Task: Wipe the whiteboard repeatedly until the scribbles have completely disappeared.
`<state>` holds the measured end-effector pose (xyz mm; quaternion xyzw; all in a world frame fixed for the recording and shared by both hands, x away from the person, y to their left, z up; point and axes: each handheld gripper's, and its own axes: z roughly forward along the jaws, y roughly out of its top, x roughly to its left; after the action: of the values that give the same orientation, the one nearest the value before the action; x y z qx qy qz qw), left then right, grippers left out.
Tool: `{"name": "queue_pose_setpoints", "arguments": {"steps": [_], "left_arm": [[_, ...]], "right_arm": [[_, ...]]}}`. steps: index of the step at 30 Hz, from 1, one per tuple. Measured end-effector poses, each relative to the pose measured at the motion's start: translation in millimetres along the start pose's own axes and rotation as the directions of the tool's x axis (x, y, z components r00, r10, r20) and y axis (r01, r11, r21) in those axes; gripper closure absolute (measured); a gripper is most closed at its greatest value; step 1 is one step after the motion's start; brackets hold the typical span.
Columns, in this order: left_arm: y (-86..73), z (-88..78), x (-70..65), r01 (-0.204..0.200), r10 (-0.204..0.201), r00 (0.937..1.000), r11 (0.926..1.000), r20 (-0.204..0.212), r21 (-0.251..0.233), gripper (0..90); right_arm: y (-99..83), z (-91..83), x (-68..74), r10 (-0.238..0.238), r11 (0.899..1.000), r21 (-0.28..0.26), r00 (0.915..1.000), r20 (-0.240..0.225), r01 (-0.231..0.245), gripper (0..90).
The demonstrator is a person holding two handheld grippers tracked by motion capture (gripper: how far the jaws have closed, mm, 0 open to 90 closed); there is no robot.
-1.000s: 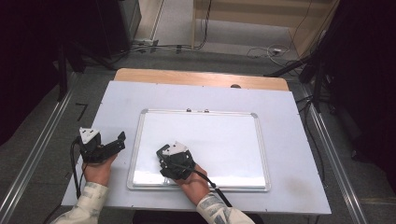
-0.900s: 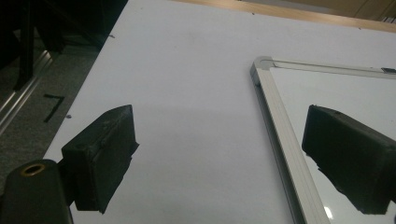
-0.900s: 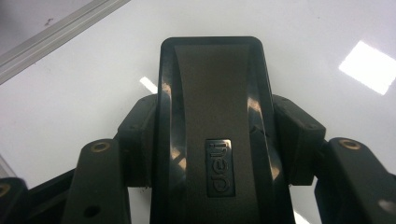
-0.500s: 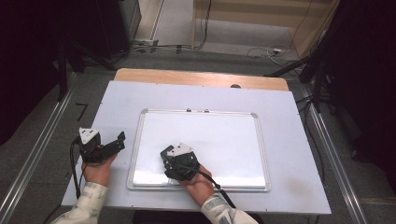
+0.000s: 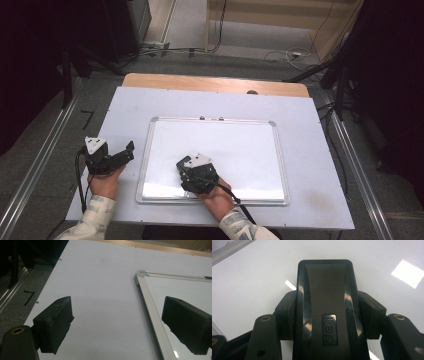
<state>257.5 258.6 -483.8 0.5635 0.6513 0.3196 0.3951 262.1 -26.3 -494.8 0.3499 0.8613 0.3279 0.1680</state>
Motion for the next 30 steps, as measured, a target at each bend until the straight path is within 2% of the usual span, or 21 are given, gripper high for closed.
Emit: {"name": "queue_pose_setpoints", "arguments": {"steps": [13,30], "left_arm": [[-0.2,-1.2,2.6,0.011,-0.011,0.9999,0.9999,-0.003,-0.003,10.4],[-0.8,-0.5,1.1,0.007,-0.007,1.0,1.0,-0.004,0.003,10.3]], "right_arm": [[-2.1,-2.0,-3.7,0.006,1.0,0.002,1.0,0.002,-0.006,39.0],[-23.7,-20.3,-35.0,0.052,0.999,0.003,0.9979,0.039,-0.052,39.0]]}}
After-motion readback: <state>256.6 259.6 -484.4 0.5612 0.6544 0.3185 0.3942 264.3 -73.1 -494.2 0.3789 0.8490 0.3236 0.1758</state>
